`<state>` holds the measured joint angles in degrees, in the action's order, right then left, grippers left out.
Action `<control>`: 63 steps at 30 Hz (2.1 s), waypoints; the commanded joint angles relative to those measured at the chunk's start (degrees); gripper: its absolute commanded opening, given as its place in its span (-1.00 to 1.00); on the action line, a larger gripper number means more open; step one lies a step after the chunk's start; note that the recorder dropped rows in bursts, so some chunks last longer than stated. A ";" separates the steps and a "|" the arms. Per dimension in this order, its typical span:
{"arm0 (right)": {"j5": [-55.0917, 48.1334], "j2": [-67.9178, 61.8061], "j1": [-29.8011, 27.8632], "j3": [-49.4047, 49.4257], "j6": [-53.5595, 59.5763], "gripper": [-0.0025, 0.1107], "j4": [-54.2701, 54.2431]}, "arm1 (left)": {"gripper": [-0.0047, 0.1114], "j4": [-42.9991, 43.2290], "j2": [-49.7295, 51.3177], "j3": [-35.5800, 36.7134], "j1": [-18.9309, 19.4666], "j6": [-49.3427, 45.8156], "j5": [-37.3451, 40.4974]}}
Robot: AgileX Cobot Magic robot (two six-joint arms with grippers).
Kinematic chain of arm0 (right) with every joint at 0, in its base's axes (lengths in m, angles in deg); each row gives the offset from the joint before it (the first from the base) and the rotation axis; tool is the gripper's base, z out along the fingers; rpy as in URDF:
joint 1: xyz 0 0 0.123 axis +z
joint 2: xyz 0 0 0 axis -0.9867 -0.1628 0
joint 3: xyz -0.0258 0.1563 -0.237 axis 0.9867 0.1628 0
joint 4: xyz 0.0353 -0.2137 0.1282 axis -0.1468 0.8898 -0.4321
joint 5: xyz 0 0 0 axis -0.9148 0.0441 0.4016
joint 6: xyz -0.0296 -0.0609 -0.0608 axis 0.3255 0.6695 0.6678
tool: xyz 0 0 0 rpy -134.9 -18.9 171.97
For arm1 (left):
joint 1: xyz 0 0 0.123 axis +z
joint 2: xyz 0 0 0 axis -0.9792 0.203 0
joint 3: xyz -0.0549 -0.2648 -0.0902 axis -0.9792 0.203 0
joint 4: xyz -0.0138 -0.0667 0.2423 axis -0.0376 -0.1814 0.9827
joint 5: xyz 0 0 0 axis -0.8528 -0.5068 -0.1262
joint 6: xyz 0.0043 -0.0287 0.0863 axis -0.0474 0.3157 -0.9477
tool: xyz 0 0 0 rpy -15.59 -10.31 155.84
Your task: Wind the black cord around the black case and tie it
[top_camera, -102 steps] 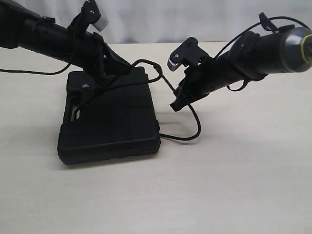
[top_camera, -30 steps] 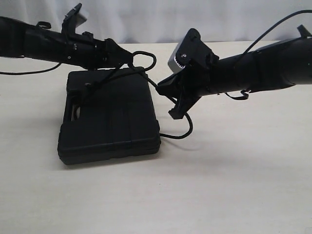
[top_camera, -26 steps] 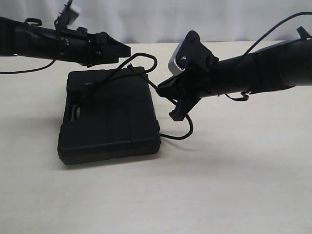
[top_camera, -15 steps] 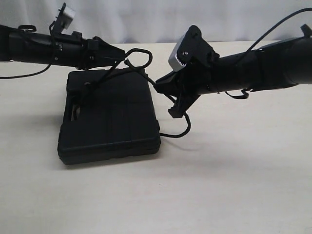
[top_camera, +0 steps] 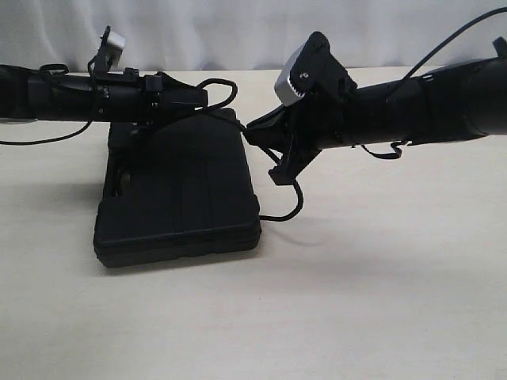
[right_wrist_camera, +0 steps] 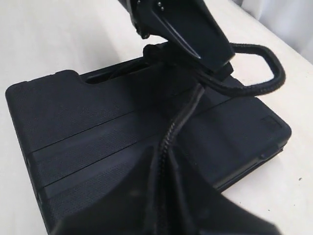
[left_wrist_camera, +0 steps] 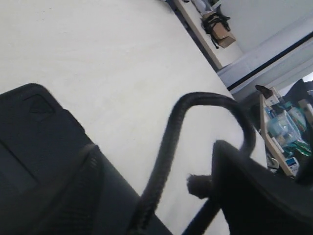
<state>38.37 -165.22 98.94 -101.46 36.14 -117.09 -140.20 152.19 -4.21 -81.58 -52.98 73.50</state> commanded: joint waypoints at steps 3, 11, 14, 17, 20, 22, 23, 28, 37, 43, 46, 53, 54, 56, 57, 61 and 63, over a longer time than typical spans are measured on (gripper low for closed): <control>0.51 1.41 -0.15 0.06 1.93 -0.88 -1.47 | 0.10 -1.08 0.40 -0.34 -0.07 -0.77 1.32; 2.15 3.48 -0.15 0.54 1.93 -0.88 -2.05 | 0.10 -2.68 0.40 -0.34 -0.07 -1.21 5.80; 2.28 3.32 -0.15 0.81 1.93 -0.88 -2.31 | 0.10 -2.68 0.00 -0.34 -0.07 -0.83 5.80; 2.28 3.35 -0.15 0.81 1.93 -0.88 -3.66 | 0.10 -2.22 0.31 -0.34 -0.07 -0.42 5.80; 2.28 3.35 -0.15 0.81 1.93 -0.88 -6.72 | 0.10 -2.08 0.43 -0.34 -0.31 -0.80 5.80; 2.28 3.35 -0.15 0.81 1.93 -0.88 -8.05 | 0.10 -1.98 0.43 -0.34 -0.44 -1.36 5.80; 2.28 3.35 -0.15 0.81 1.93 -0.88 -8.05 | 0.10 -1.87 0.43 -0.34 -0.44 -1.36 5.80; 3.66 3.35 -0.15 0.81 1.93 -0.88 -7.59 | 0.10 0.94 -0.92 -0.34 -0.44 -9.74 5.80; 2.55 3.35 -0.15 0.81 1.93 -0.88 -7.44 | 0.10 8.20 -5.29 -0.71 -0.57 -36.21 5.31; 1.18 3.35 -0.15 0.81 1.93 -0.88 -8.31 | 0.10 15.97 -5.29 -0.71 -1.69 -37.09 -2.53; -0.79 3.12 -0.15 0.81 1.93 -0.88 -8.95 | 0.10 16.50 -5.29 -0.71 -2.87 -37.09 -2.73; -3.37 3.12 -0.15 2.31 1.96 -0.88 -4.53 | 0.10 12.02 -5.29 -0.71 -5.69 -37.09 -6.25; -3.37 3.05 -0.15 2.44 1.96 -0.88 -5.07 | 0.10 12.27 -5.29 -0.71 -5.86 -37.09 -5.69; -3.37 3.05 -0.15 2.21 1.96 -0.88 -6.39 | 0.10 13.30 -5.29 -0.71 -6.71 -37.09 -3.74; -4.42 3.05 -0.15 1.91 1.96 -0.88 -7.02 | 0.10 13.83 -5.17 -0.71 -7.05 -37.09 -2.90; -11.21 3.05 -0.15 0.95 1.96 -0.88 -7.65 | 0.10 13.63 -5.17 -0.71 -9.39 -37.09 -2.80; -12.66 3.05 -0.15 0.95 1.96 -0.88 -7.28 | 0.10 13.63 -5.17 -0.71 -10.16 -37.09 -3.85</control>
<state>29.32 -162.26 98.94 -100.22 36.25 -124.23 -126.38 147.38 -4.64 -90.39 -88.33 69.85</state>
